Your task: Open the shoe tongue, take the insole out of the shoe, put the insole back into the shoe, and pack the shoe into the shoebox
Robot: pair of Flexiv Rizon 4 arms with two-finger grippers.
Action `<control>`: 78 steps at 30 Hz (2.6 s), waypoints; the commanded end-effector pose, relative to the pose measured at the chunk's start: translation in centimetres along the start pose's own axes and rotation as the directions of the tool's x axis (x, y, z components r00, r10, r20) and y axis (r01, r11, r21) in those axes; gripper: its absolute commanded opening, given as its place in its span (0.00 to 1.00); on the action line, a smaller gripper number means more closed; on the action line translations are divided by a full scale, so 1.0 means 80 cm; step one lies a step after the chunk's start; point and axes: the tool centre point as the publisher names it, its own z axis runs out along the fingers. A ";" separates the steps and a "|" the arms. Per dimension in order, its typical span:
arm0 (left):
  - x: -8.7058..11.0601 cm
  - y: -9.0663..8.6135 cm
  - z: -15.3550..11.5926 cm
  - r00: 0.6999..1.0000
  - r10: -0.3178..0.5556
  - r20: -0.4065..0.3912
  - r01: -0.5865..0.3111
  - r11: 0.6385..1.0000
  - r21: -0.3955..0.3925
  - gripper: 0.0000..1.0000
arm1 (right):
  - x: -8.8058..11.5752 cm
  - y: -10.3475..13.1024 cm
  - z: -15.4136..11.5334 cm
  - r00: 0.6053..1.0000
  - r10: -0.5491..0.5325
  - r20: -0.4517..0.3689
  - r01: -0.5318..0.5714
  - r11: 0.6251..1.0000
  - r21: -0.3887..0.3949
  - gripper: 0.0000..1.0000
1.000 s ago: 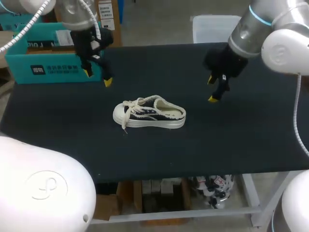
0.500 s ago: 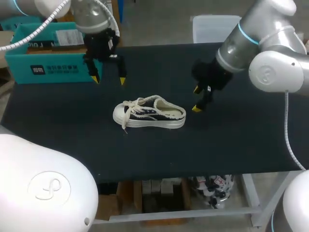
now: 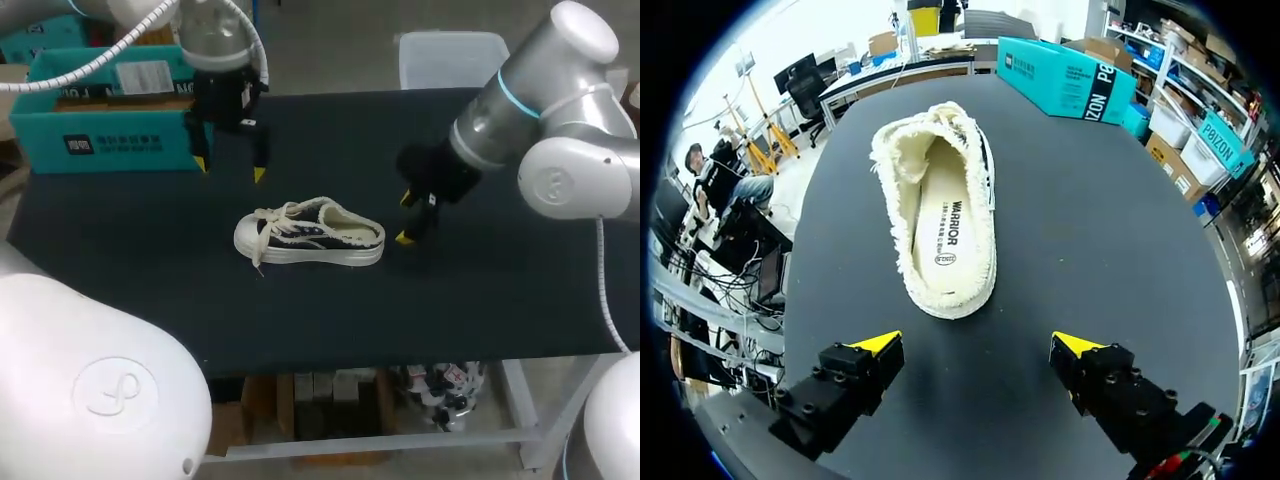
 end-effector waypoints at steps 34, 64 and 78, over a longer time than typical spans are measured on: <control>0.050 0.004 0.047 0.989 -0.117 -0.086 0.124 0.990 0.073 1.00 | 0.015 0.028 0.087 0.995 0.083 -0.050 -0.089 0.987 -0.136 1.00; 0.054 0.000 0.062 0.989 -0.114 -0.094 0.120 0.991 0.056 1.00 | 0.026 0.041 0.110 0.992 0.069 -0.104 -0.092 0.968 -0.234 0.98; 0.089 -0.001 0.046 0.995 -0.087 -0.043 0.089 0.995 0.048 1.00 | 0.028 0.034 0.115 0.992 0.052 -0.118 -0.083 0.958 -0.275 0.00</control>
